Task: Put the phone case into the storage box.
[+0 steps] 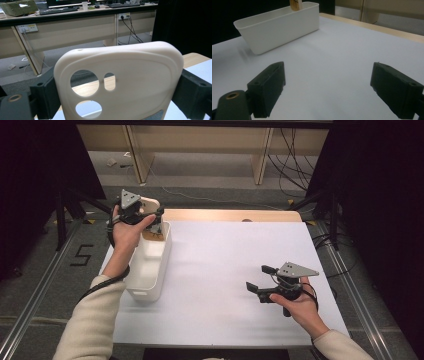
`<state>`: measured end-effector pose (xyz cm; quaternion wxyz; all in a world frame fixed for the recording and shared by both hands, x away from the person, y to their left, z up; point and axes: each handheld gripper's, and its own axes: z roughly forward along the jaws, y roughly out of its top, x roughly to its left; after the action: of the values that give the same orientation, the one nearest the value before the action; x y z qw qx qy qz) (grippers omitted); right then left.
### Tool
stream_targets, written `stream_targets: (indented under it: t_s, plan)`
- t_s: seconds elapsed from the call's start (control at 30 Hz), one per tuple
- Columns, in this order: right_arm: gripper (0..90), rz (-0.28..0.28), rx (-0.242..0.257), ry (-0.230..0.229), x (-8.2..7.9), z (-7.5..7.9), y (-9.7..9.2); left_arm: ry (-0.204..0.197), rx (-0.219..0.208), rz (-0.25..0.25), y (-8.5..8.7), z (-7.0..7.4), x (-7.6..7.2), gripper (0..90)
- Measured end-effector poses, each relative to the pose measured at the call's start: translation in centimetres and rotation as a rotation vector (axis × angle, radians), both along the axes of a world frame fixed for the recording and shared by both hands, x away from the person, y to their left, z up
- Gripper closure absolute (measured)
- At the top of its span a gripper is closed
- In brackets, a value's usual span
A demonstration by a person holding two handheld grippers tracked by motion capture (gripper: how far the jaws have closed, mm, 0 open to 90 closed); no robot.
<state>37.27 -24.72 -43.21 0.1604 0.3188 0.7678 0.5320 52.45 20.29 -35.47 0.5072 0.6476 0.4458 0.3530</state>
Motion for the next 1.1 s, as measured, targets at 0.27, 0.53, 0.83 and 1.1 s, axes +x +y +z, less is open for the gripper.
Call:
stream_targets:
  t_s: [0.27,0.53,0.83,1.1]
  plan:
    - [13.7,0.000,0.000,0.000,0.0,0.0,0.0,0.005,0.004,0.002,0.0,-0.1,0.4,10.1]
    - [13.7,-0.001,0.001,0.000,0.0,0.0,0.0,0.011,-0.002,0.008,0.1,-0.3,0.8,9.9]
    - [13.7,0.000,0.001,0.001,0.0,0.0,0.0,0.012,0.006,0.002,0.1,-0.4,1.0,9.9]
    - [13.7,0.000,0.002,0.000,0.0,0.0,0.0,0.013,0.004,0.004,0.3,-0.4,1.3,9.9]
